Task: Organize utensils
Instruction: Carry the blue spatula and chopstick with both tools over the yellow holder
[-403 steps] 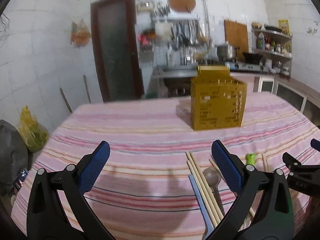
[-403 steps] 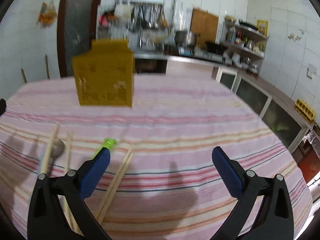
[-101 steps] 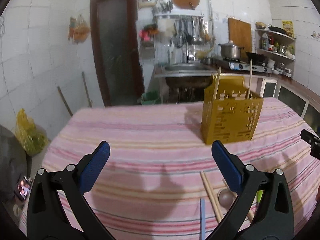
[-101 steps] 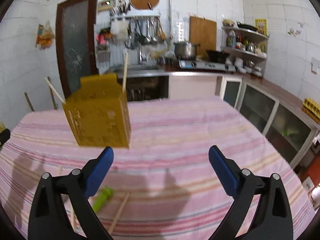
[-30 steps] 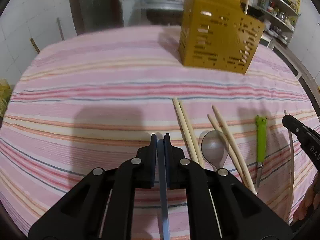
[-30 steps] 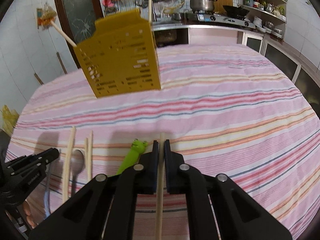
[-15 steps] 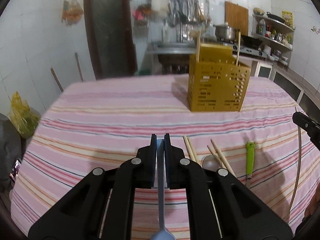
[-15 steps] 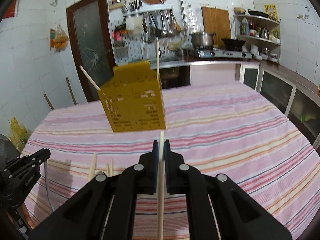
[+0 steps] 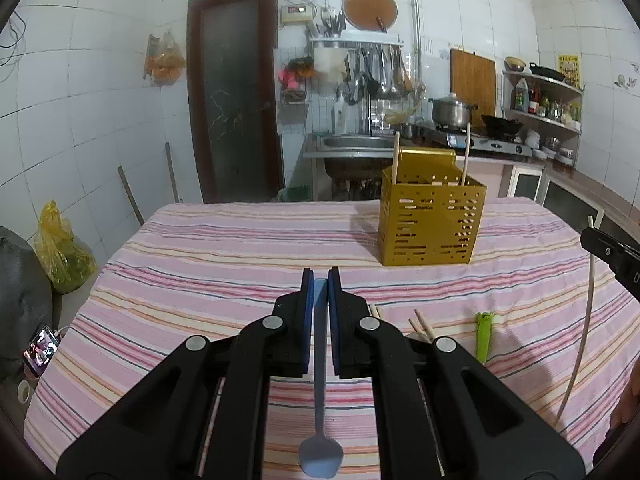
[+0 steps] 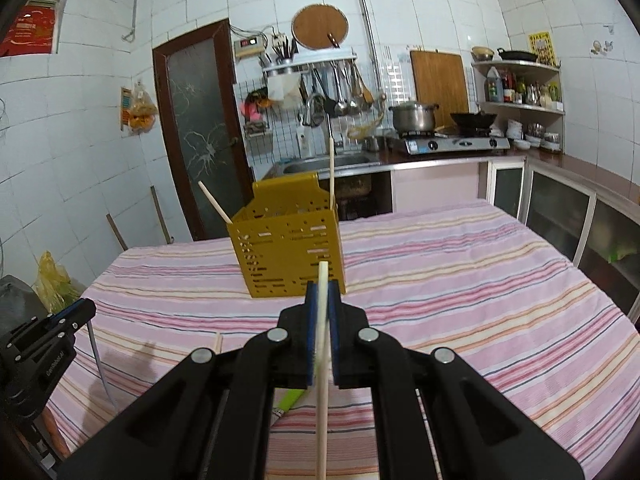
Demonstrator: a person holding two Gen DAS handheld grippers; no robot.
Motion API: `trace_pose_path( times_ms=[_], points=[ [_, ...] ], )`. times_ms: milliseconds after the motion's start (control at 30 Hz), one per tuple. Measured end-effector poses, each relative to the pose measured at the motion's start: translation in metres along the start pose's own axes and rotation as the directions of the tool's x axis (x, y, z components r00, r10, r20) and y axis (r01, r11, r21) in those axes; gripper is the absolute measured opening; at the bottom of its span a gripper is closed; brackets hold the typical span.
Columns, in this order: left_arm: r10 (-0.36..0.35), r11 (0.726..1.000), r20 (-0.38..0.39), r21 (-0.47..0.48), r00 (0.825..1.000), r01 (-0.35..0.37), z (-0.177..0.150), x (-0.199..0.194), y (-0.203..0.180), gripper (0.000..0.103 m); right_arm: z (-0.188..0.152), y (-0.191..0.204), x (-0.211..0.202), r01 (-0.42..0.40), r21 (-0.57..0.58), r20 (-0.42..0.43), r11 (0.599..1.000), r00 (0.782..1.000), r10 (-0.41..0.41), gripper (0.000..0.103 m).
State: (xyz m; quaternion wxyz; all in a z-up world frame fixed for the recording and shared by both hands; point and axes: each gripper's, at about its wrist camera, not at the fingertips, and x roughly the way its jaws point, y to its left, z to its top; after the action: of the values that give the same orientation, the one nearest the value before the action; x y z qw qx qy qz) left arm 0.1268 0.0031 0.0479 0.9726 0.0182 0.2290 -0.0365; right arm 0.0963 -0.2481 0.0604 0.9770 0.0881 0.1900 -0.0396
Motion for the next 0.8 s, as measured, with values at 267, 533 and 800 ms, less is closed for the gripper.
trace_pose_path(
  times_ms=[267, 533, 800],
  points=[
    [-0.031, 0.999, 0.050, -0.023, 0.998, 0.032, 0.004, -0.020, 0.005, 0.006, 0.006, 0.001, -0.020, -0.009, -0.015, 0.065, 1.000, 0.998, 0.010, 0.006],
    [-0.060, 0.998, 0.115, -0.021, 0.992, 0.063, 0.015, -0.036, 0.003, 0.006, 0.015, 0.001, -0.021, -0.003, -0.029, 0.091, 1.000, 0.996, 0.006, 0.006],
    [-0.084, 0.996, 0.139, -0.014, 0.987, 0.086, 0.031, -0.031, -0.005, 0.006, 0.023, 0.000, -0.017, 0.009, -0.035, 0.095, 0.999, 0.995, -0.006, 0.006]
  ],
)
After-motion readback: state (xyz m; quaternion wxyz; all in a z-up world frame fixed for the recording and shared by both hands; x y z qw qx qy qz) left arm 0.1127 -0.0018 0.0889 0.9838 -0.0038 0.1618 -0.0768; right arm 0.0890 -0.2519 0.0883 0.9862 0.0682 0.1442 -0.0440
